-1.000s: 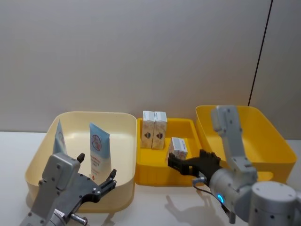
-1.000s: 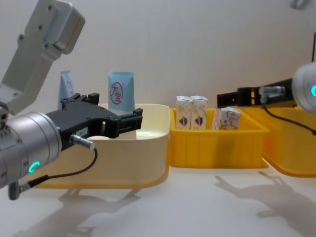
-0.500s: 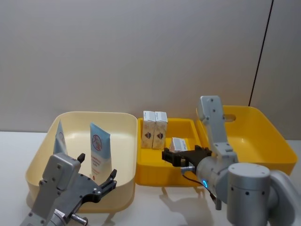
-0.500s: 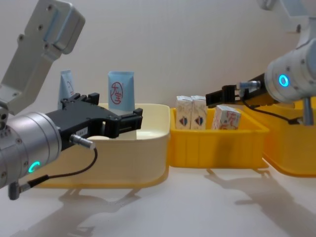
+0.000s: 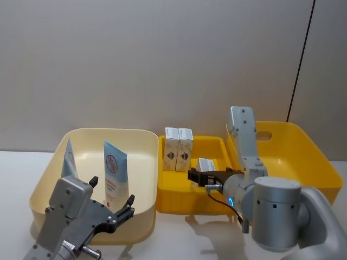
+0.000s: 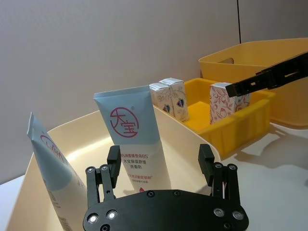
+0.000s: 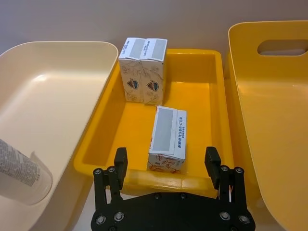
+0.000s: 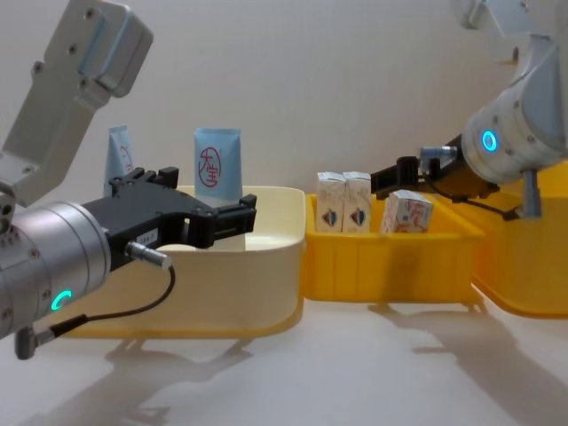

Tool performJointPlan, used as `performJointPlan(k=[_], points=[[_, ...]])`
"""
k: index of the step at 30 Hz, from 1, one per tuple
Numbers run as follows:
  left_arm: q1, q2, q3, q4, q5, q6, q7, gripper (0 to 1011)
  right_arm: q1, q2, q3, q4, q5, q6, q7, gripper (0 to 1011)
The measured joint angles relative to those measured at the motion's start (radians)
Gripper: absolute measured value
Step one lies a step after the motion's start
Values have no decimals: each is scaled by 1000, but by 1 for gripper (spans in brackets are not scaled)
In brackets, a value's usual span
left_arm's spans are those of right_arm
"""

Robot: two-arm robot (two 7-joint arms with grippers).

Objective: Bimanual collaborative sorting of washing and personal care products

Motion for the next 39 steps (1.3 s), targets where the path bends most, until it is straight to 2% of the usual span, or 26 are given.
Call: performJointPlan(k=[10, 18, 27, 39], points=[[0, 0, 0, 0, 0, 0, 0, 1003, 38, -46, 42, 70, 10, -3, -25, 1001], [0, 0, 0, 0, 0, 0, 0, 1003, 65, -68, 60, 121, 12, -14, -32, 1001], [0, 0, 0, 0, 0, 0, 0, 1003, 90, -81, 67, 165, 9, -29, -32, 1001], [0, 0, 0, 0, 0, 0, 0, 1003, 103, -87, 70, 192, 2, -37, -30, 1001]])
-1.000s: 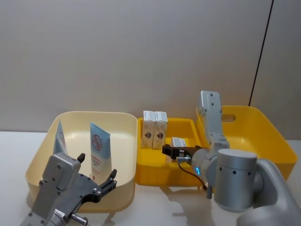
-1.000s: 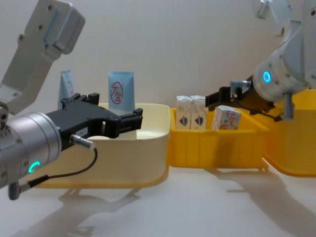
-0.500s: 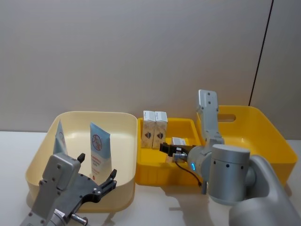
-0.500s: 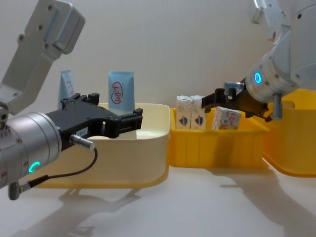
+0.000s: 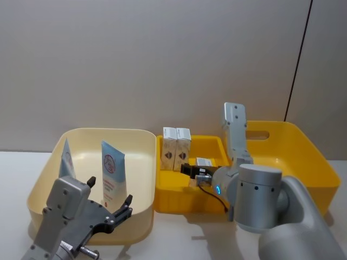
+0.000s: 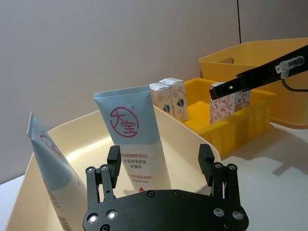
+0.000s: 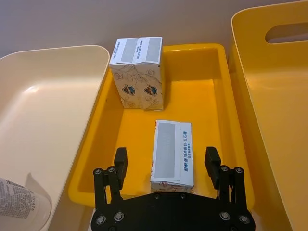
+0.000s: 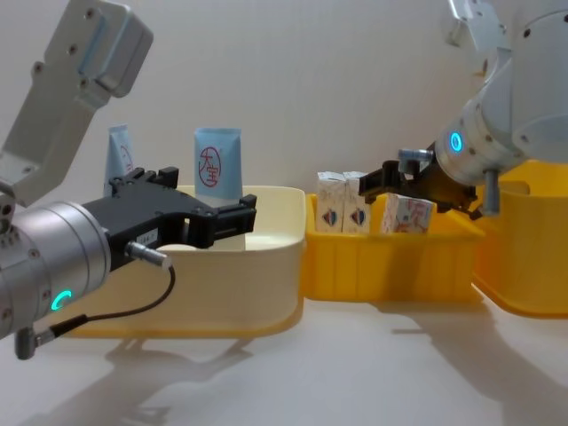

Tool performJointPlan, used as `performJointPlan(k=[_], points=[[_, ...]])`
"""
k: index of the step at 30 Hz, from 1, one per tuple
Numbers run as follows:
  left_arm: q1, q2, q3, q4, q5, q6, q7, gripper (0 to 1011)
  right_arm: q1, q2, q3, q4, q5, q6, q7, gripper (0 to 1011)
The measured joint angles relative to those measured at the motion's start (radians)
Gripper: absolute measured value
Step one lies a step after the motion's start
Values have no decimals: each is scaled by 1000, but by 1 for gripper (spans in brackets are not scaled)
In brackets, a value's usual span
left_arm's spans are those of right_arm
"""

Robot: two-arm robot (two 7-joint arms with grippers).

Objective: Bimanual collaborative sorting of washing and personal care products

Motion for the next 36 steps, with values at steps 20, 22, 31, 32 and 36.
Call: performJointPlan(k=[20, 22, 31, 32, 36], points=[[0, 0, 0, 0, 0, 0, 0, 1003, -3, 19, -15, 16, -23, 27, 17, 1001], [0, 0, 0, 0, 0, 0, 0, 1003, -3, 21, -16, 19, -25, 28, 19, 1001], [0, 0, 0, 0, 0, 0, 0, 1002, -2, 28, -22, 30, -33, 31, 29, 904], [0, 0, 0, 0, 0, 0, 0, 1003, -2, 29, -22, 31, -33, 31, 29, 881], [0, 0, 0, 0, 0, 0, 0, 1003, -2, 31, -24, 33, -34, 32, 31, 757]])
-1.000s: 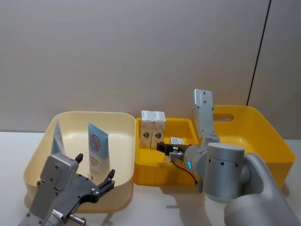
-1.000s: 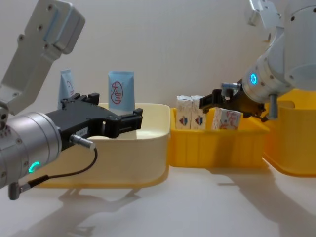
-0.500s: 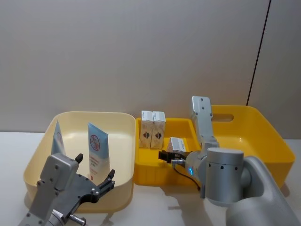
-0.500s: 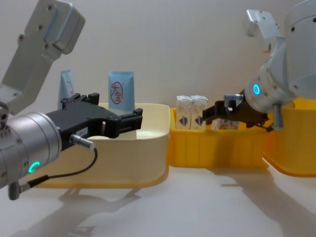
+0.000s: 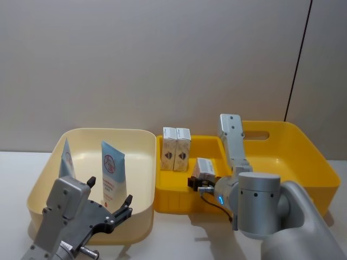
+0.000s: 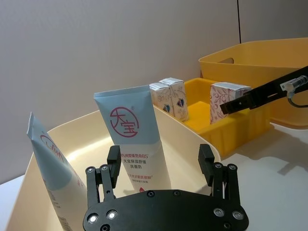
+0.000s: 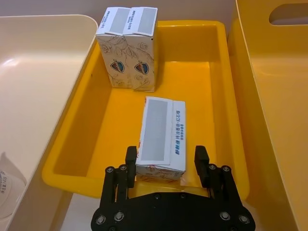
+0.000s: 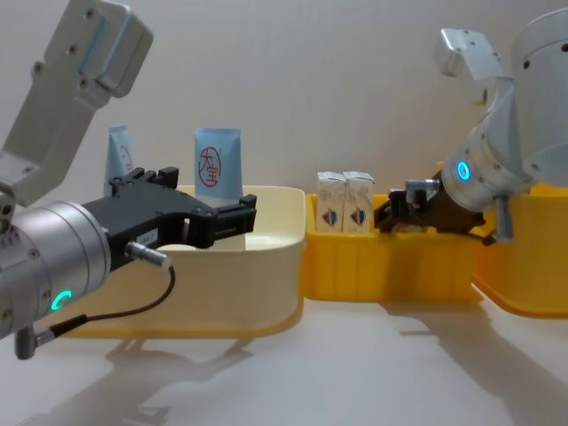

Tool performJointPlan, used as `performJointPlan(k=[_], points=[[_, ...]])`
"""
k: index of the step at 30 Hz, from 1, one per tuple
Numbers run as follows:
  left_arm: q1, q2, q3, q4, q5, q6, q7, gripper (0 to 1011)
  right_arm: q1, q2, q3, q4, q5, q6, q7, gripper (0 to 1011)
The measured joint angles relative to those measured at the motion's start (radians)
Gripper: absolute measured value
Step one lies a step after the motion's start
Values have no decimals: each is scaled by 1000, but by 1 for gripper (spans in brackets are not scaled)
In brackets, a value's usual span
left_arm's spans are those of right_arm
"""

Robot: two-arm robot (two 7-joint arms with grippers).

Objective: Bimanual collaborative sorting of washing and personal care products

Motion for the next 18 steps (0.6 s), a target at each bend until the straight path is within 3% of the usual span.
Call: performJointPlan(k=[9, 18], points=[[0, 0, 0, 0, 0, 0, 0, 1003, 1, 2, -2, 3, -3, 1, 4, 489], [0, 0, 0, 0, 0, 0, 0, 1004, 1, 3, -3, 5, -4, 2, 4, 460]])
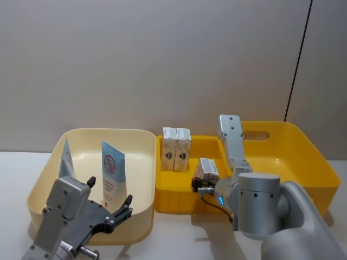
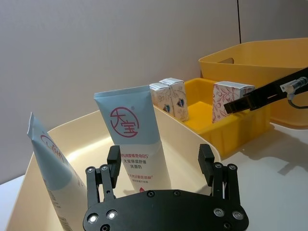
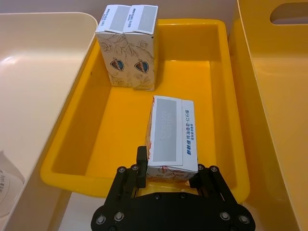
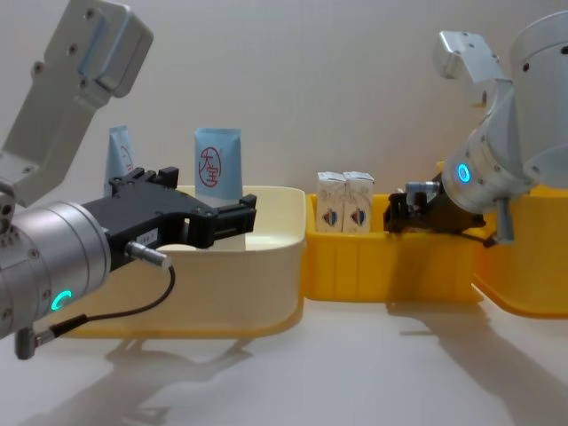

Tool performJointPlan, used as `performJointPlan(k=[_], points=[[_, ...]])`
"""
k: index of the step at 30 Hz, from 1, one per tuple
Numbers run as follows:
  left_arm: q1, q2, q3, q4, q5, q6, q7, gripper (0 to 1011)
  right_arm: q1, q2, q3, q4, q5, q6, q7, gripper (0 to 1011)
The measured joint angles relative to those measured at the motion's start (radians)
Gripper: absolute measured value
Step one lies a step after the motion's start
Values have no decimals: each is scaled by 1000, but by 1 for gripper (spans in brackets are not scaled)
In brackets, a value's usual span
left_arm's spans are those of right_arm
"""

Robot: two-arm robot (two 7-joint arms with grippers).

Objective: Bimanual collaborative sorting of washing and personal care products

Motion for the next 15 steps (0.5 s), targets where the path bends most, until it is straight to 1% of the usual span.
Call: performJointPlan(k=[15], points=[[0, 0, 0, 0, 0, 0, 0, 1004, -3, 2, 0, -9, -3, -3, 5, 460]])
